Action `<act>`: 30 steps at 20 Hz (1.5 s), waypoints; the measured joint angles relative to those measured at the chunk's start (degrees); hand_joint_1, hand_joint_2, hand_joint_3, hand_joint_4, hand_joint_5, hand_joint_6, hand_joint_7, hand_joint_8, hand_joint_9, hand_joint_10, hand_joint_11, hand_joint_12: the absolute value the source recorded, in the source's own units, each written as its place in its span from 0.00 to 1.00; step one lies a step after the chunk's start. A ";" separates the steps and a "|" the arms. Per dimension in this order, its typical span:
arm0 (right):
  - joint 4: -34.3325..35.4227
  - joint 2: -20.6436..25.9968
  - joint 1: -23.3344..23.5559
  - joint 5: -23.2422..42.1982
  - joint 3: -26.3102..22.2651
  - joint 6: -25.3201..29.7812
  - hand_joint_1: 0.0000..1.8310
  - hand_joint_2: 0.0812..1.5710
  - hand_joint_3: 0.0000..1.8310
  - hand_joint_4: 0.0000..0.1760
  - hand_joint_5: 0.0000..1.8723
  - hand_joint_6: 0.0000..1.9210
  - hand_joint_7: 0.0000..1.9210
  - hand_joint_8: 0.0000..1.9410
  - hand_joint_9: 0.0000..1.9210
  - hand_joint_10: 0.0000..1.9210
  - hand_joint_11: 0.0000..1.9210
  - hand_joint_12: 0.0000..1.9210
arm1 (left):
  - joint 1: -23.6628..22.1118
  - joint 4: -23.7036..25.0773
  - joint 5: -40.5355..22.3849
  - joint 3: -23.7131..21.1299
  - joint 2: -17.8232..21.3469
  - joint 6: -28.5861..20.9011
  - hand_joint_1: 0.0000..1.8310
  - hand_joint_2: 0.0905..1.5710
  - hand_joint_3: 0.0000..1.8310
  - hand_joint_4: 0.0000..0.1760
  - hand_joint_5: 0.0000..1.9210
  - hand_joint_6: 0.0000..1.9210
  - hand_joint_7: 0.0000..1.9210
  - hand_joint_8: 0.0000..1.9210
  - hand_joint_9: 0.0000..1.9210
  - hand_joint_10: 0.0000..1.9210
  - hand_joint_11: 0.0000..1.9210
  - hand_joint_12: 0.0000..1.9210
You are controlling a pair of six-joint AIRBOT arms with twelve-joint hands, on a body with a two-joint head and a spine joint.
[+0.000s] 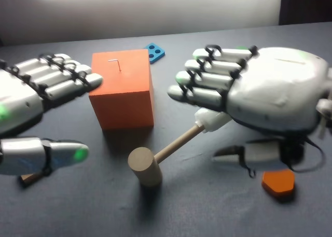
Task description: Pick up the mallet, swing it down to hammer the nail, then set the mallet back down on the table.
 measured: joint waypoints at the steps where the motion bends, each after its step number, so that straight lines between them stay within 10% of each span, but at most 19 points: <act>1: 8.20 -1.77 0.44 1.64 1.03 -6.71 0.54 0.65 0.00 0.00 0.00 0.00 0.00 0.00 0.00 0.00 0.00 0.00 | 0.74 0.48 -1.29 0.74 -1.01 -0.35 0.00 0.79 0.01 0.00 0.01 0.00 0.00 0.00 0.00 0.00 0.00 0.00; 7: 30.64 -8.00 -0.44 8.07 5.35 -17.99 0.70 0.58 0.00 0.00 0.00 0.00 0.00 0.00 0.00 0.00 0.00 0.00 | 3.43 -0.46 -4.52 3.28 -3.02 -0.31 0.00 0.80 0.01 0.00 0.00 0.00 0.00 0.00 0.00 0.00 0.00 0.00; 30: 38.07 -23.10 -7.04 13.05 19.21 -21.49 0.69 0.61 0.00 0.00 0.01 0.00 0.00 0.00 0.00 0.00 0.01 0.01 | 3.65 -2.60 -4.33 8.50 -9.35 -0.35 0.00 0.80 0.00 0.00 0.00 0.00 0.00 0.00 0.00 0.00 0.00 0.00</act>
